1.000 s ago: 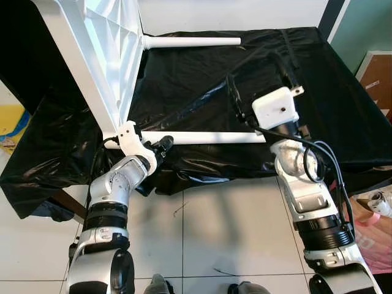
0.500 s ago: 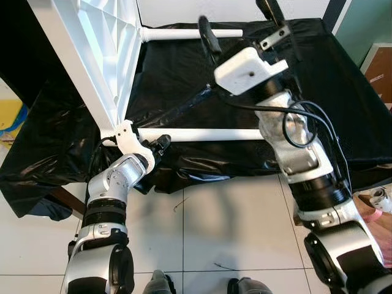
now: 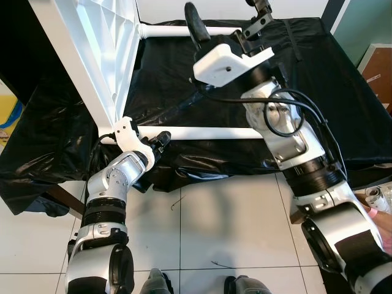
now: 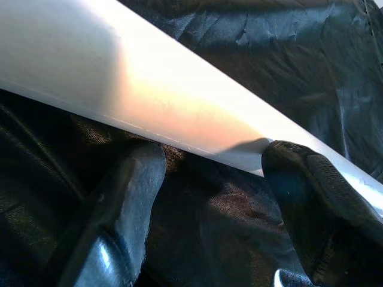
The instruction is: Building children table
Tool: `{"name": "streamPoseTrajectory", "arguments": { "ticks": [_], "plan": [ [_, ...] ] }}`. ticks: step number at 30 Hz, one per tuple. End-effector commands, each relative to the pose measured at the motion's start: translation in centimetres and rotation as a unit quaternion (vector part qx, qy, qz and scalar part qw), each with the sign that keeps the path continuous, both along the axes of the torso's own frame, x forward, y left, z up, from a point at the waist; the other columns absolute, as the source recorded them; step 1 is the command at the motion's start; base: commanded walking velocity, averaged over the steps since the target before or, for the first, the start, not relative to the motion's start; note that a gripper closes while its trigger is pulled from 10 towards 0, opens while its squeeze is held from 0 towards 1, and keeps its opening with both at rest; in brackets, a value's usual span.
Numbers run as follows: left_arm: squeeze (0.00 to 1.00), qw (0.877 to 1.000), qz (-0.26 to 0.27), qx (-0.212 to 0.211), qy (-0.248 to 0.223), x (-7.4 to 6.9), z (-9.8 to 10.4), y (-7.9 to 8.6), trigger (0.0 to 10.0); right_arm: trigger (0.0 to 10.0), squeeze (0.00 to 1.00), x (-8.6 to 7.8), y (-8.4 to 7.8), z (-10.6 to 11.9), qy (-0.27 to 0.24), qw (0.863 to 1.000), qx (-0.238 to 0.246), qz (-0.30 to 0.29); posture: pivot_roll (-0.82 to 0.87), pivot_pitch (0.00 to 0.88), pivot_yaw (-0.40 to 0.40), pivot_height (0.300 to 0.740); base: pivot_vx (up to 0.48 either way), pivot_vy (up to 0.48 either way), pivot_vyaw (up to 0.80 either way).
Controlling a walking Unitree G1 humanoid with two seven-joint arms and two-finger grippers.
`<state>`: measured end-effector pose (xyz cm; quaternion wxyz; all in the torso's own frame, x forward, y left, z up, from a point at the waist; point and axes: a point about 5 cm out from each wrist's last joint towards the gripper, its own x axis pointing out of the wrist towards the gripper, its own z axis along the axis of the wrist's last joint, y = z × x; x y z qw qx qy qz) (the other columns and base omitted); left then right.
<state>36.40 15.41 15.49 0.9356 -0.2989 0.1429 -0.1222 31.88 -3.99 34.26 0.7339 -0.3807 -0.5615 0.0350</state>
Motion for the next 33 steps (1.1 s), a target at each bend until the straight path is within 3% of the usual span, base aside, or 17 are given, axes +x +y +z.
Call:
{"name": "streamPoseTrajectory", "arguments": {
  "ticks": [1, 11, 17, 24, 25, 33],
  "plan": [
    [0.00, 1.000, -0.019, -0.005, -0.011, -0.1, 0.0, -0.1, 10.0, 10.0, 0.00, -0.3, 0.8, 0.4, -0.015, 1.000, -0.004, 0.005, -0.01, 0.140, 0.006, 0.740, 0.000, 0.000, 0.00],
    [0.00, 1.000, -0.016, -0.011, -0.015, -0.1, 0.2, 0.0, 10.0, 10.0, 0.00, 1.3, 2.3, 1.7, -0.002, 0.999, -0.018, -0.036, -0.02, 0.149, -0.001, 0.740, 0.000, 0.000, 0.00],
    [0.00, 1.000, -0.006, -0.017, -0.002, 0.2, 0.0, 0.0, 10.0, 10.0, 0.00, 3.2, 3.4, 3.3, 0.021, 0.991, -0.064, -0.114, -0.03, 0.162, 0.002, 0.740, 0.000, 0.000, 0.00],
    [0.00, 0.999, 0.013, -0.029, 0.020, 0.4, -0.7, -0.1, 10.0, 10.0, 0.00, 4.0, 3.1, 4.6, 0.038, 0.986, -0.064, -0.151, -0.03, 0.163, 0.007, 0.740, 0.000, 0.000, 0.00],
    [0.00, 0.999, 0.016, -0.028, 0.026, 0.6, -0.8, -0.2, 10.0, 0.0, 0.00, 4.1, 2.8, 4.8, 0.048, 0.986, -0.055, -0.150, -0.03, 0.165, 0.005, 0.740, 0.000, 0.000, 0.00],
    [0.00, 0.997, 0.038, -0.036, 0.051, 1.5, -1.3, -1.0, 10.0, 0.0, 0.00, 4.1, 1.6, 4.4, 0.089, 0.985, -0.022, -0.144, -0.05, 0.172, 0.016, 0.740, 0.000, 0.000, 0.00]
  ]
}}
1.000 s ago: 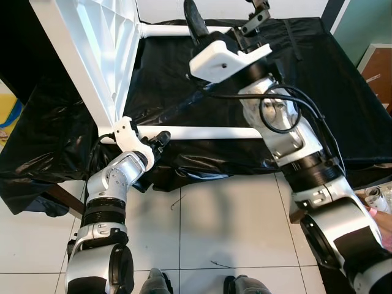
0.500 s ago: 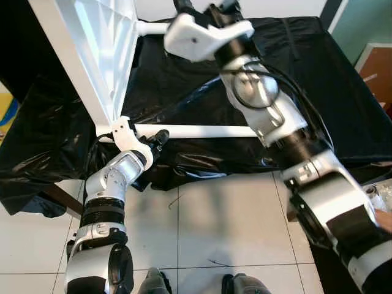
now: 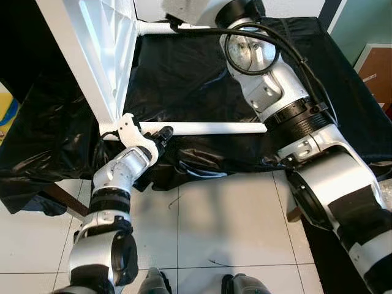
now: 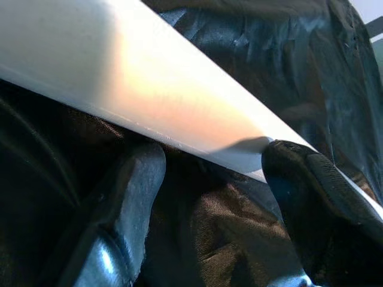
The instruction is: Building children table
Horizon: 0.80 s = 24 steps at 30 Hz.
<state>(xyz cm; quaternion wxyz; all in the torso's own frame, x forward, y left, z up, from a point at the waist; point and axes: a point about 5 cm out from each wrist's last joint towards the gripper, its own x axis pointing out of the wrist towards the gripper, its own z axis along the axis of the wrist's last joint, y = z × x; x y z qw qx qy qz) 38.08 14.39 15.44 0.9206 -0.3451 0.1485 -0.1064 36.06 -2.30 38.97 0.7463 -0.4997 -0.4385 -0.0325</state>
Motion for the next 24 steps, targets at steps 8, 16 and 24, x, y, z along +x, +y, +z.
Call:
{"name": "streamPoseTrajectory", "arguments": {
  "ticks": [8, 16, 24],
  "plan": [
    [0.00, 0.999, 0.033, 0.001, 0.012, 1.2, 1.0, -1.2, 10.0, 0.0, 0.00, -0.2, -3.4, 0.6, 0.078, 0.986, 0.145, 0.013, -0.07, 0.170, 0.033, 0.740, 0.000, 0.000, 0.00],
    [0.00, 0.996, 0.076, 0.042, -0.026, 2.4, 3.5, -1.8, 10.0, 0.0, 0.00, -0.2, -8.0, 2.5, 0.091, 0.969, 0.231, -0.018, -0.09, 0.168, 0.043, 0.740, 0.000, 0.000, 0.00],
    [0.00, 0.991, 0.096, 0.074, -0.057, 3.0, 5.1, -2.4, 10.0, 0.0, 0.00, -0.6, -9.8, 2.5, 0.106, 0.960, 0.256, -0.031, -0.09, 0.167, 0.045, 0.740, 0.000, 0.000, 0.00]
  ]
}}
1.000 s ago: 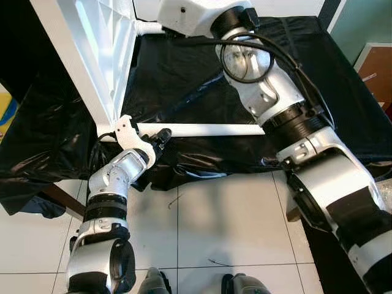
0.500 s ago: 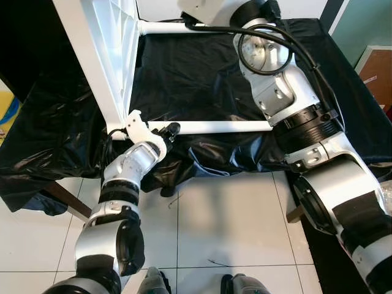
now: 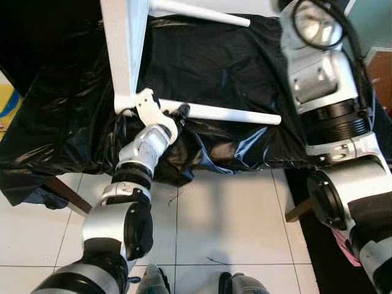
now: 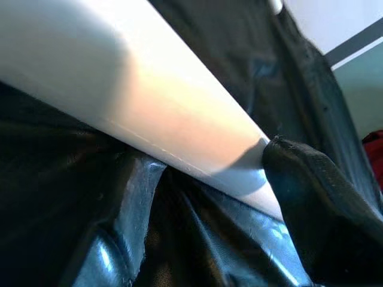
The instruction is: Building children table
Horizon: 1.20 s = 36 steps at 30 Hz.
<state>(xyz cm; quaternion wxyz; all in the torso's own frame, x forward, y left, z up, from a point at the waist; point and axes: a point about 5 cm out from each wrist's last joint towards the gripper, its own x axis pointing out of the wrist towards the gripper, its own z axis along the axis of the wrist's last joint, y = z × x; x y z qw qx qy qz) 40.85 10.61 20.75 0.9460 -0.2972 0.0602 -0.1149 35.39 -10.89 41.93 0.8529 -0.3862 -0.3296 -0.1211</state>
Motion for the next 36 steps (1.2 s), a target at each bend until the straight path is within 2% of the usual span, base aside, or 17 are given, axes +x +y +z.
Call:
{"name": "streamPoseTrajectory", "arguments": {
  "ticks": [1, 2, 3, 4, 7, 8, 10, 11, 12, 17, 21, 23, 28, 30, 33, 34, 36],
  "plan": [
    [0.00, 0.996, 0.083, 0.025, 0.031, 0.3, -0.2, 1.4, 10.0, 0.0, 0.00, 0.0, -1.3, -0.4, 0.016, 0.996, 0.080, 0.031, -0.09, 0.167, 0.045, 0.740, 0.000, 0.000, 0.00],
    [0.00, 0.996, 0.083, 0.025, 0.031, 0.3, -0.2, 1.4, 10.0, 0.0, 0.00, 0.0, -1.3, -0.4, 0.016, 0.996, 0.080, 0.031, -0.09, 0.167, 0.045, 0.740, 0.000, 0.000, 0.00],
    [0.00, 0.996, 0.081, 0.047, 0.010, 0.5, 1.1, 0.9, 10.0, 0.0, 0.00, -0.2, -3.0, 0.0, 0.014, 0.995, 0.101, 0.017, -0.09, 0.168, 0.055, 0.740, 0.000, 0.000, 0.00],
    [0.00, 0.996, 0.081, 0.047, 0.010, 0.5, 1.1, 0.9, 10.0, 0.0, 0.00, -0.2, -3.0, 0.0, 0.014, 0.995, 0.101, 0.017, -0.09, 0.168, 0.055, 0.740, 0.000, 0.000, 0.00],
    [0.00, 0.993, 0.087, 0.072, -0.043, 1.1, 4.1, -0.3, 10.0, 0.0, 0.00, -0.5, -5.6, 0.5, 0.016, 0.990, 0.143, 0.005, -0.09, 0.171, 0.058, 0.740, 0.000, 0.000, 0.00],
    [0.00, 0.993, 0.085, 0.061, -0.062, 1.3, 5.1, -0.8, 8.2, 0.0, 0.00, -0.4, -5.4, 0.3, 0.022, 0.989, 0.148, 0.011, -0.09, 0.171, 0.058, 0.740, 0.000, 0.000, 0.00],
    [0.00, 0.992, 0.084, 0.053, -0.075, 1.3, 5.9, -1.2, 8.2, 0.0, 0.00, -0.4, -5.4, 0.2, 0.027, 0.988, 0.152, 0.016, -0.09, 0.171, 0.058, 0.740, 0.000, 0.000, 0.00],
    [0.00, 0.992, 0.082, 0.048, -0.084, 1.4, 6.4, -1.6, 5.9, 0.0, 0.00, -0.4, -5.2, 0.2, 0.029, 0.988, 0.152, 0.019, -0.09, 0.171, 0.058, 0.740, 0.000, 0.000, 0.00],
    [0.00, 0.990, 0.084, 0.041, -0.104, 1.4, 7.4, -1.8, 0.0, 0.0, 0.00, -0.4, -5.0, 0.1, 0.033, 0.988, 0.152, 0.024, -0.10, 0.170, 0.053, 0.740, 0.000, 0.000, 0.00],
    [0.00, 0.983, 0.083, 0.028, -0.160, 1.2, 10.4, -2.6, 0.0, 0.0, 0.00, -0.3, -4.6, 0.0, 0.041, 0.987, 0.153, 0.037, -0.10, 0.172, 0.045, 0.740, 0.000, 0.000, 0.00],
    [0.00, 0.980, 0.080, 0.040, -0.177, 1.1, 11.1, -2.9, 0.0, 0.0, 0.00, -0.4, -4.5, 0.0, 0.043, 0.986, 0.155, 0.043, -0.10, 0.173, 0.043, 0.740, 0.000, 0.000, 0.00],
    [0.00, 0.969, 0.074, 0.068, -0.227, 0.7, 13.2, -3.4, 0.0, 0.0, 0.00, -0.5, -4.2, 0.0, 0.047, 0.983, 0.165, 0.064, -0.09, 0.178, 0.037, 0.740, 0.000, 0.000, 0.00],
    [0.00, 0.953, 0.077, 0.085, -0.280, 0.2, 15.3, -3.6, 0.0, 0.0, 0.00, -0.7, -4.0, -0.5, 0.057, 0.977, 0.186, 0.092, -0.08, 0.184, 0.025, 0.740, 0.000, 0.000, 0.00],
    [0.00, 0.941, 0.076, 0.091, -0.317, -0.3, 17.0, -3.7, 0.0, 0.0, 0.00, -0.6, -4.3, -1.8, 0.070, 0.975, 0.191, 0.092, -0.07, 0.183, 0.015, 0.740, 0.000, 0.000, 0.00],
    [0.00, 0.936, 0.076, 0.091, -0.330, -0.5, 17.6, -3.7, 0.0, 0.0, 0.00, -0.5, -4.5, -2.4, 0.077, 0.974, 0.193, 0.090, -0.07, 0.183, 0.013, 0.740, 0.000, 0.000, 0.00],
    [0.00, 0.924, 0.074, 0.095, -0.362, -1.2, 19.5, -3.6, 0.0, 0.0, 0.00, -0.2, -5.2, -4.4, 0.099, 0.969, 0.208, 0.084, -0.06, 0.179, 0.002, 0.740, 0.000, 0.000, 0.00],
    [0.00, 0.918, 0.073, 0.096, -0.378, -1.6, 20.4, -3.6, 0.0, 0.0, 0.00, 0.1, -5.6, -5.5, 0.112, 0.966, 0.217, 0.079, -0.06, 0.179, 0.002, 0.740, 0.000, 0.000, 0.00]
  ]
}}
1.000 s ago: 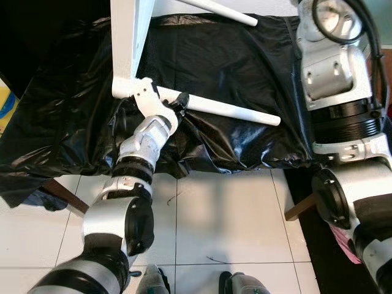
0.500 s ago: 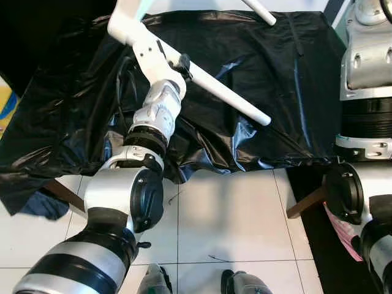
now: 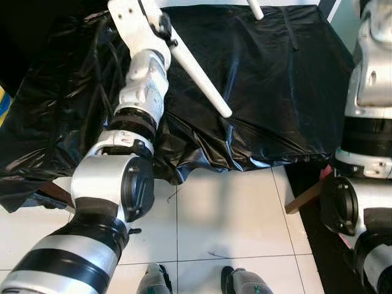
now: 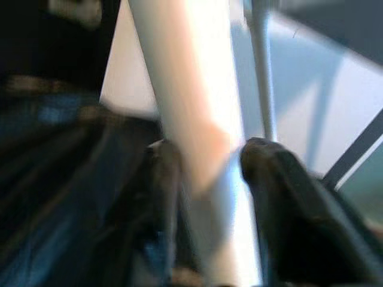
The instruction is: Building children table
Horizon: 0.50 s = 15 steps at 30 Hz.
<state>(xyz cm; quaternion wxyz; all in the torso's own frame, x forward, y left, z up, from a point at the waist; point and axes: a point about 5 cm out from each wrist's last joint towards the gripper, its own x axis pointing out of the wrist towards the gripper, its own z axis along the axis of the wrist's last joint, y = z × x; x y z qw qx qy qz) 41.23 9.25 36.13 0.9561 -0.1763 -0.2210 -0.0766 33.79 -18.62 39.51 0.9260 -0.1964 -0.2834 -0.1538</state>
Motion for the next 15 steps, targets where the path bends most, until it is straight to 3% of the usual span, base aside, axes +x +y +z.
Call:
{"name": "streamPoseTrajectory", "arguments": {
  "ticks": [1, 3, 6, 8, 13, 14, 15],
  "plan": [
    [0.00, 0.990, -0.044, 0.042, -0.126, -2.5, 6.0, -2.4, 0.0, 0.0, 0.00, 2.0, 1.6, -4.4, 0.083, 0.994, 0.019, 0.063, -0.06, 0.179, -0.001, 0.740, 0.000, 0.000, 0.00],
    [0.00, 0.987, -0.048, 0.052, -0.145, -3.1, 6.9, -2.6, 0.0, 0.0, 0.00, 2.4, 0.9, -6.3, 0.100, 0.993, 0.038, 0.058, -0.05, 0.177, -0.002, 0.740, 0.000, 0.000, 0.00],
    [0.00, 0.986, -0.050, 0.056, -0.150, -3.3, 7.1, -2.8, 0.0, 0.0, 0.00, 2.5, 0.6, -6.9, 0.106, 0.992, 0.049, 0.058, -0.05, 0.177, -0.002, 0.740, 0.000, 0.000, 0.00],
    [0.00, 0.983, -0.052, 0.067, -0.163, -3.7, 7.5, -3.1, 0.0, 0.0, 0.00, 2.9, -0.3, -9.1, 0.123, 0.988, 0.074, 0.051, -0.04, 0.171, -0.003, 0.740, 0.000, 0.000, 0.00],
    [0.00, 0.980, -0.060, 0.085, -0.169, -4.1, 7.6, -4.0, 0.0, 0.0, 0.00, 3.4, -1.1, -11.9, 0.138, 0.984, 0.101, 0.047, -0.03, 0.168, 0.002, 0.740, 0.000, 0.000, 0.00],
    [0.00, 0.980, -0.070, 0.095, -0.161, -4.1, 7.2, -4.3, 10.0, 10.0, 0.00, 3.4, -0.9, -12.3, 0.141, 0.983, 0.106, 0.054, -0.03, 0.168, 0.004, 0.740, 0.000, 0.000, 0.00],
    [0.00, 0.980, -0.074, 0.098, -0.156, -4.1, 6.9, -4.4, 10.0, 10.0, 0.00, 3.5, -0.8, -12.6, 0.142, 0.982, 0.108, 0.058, -0.03, 0.168, 0.004, 0.740, 0.000, 0.000, 0.00]
  ]
}}
